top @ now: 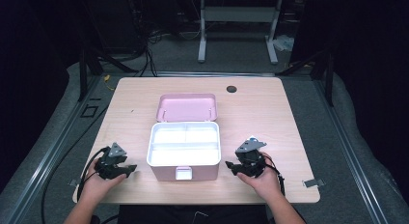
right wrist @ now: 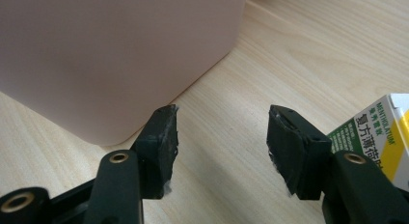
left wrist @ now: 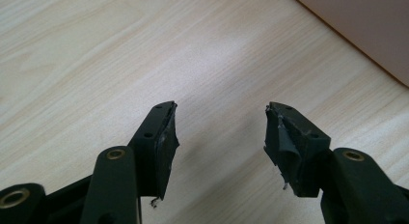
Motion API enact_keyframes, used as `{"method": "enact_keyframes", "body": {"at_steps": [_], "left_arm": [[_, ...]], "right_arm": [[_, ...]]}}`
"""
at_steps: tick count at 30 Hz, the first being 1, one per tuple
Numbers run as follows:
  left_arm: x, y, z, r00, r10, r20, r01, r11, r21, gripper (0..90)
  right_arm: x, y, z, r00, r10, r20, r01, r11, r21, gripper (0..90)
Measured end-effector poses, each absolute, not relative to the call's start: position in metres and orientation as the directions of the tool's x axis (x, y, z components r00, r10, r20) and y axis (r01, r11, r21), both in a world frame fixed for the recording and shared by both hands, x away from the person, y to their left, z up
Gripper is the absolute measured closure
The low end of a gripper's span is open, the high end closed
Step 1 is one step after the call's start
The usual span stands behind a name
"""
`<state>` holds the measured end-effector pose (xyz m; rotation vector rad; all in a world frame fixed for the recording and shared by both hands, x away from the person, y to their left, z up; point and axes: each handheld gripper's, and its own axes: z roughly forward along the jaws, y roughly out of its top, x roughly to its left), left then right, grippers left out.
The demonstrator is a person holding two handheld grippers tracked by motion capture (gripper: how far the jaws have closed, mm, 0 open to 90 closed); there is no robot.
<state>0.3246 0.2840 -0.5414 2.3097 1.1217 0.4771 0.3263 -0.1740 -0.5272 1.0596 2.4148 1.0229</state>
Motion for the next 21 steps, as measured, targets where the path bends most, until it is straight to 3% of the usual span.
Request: {"method": "enact_keyframes", "body": {"at_steps": [21], "left_arm": [[0.323, 0.282, -0.5398, 0.627, 0.779, 0.018, 0.63, -0.52, 0.577, 47.2]], "right_arm": [[0.3248, -0.179, -0.5243, -0.659, 0.752, -0.001, 0.524, 0.46, 0.717, 43.8]]}}
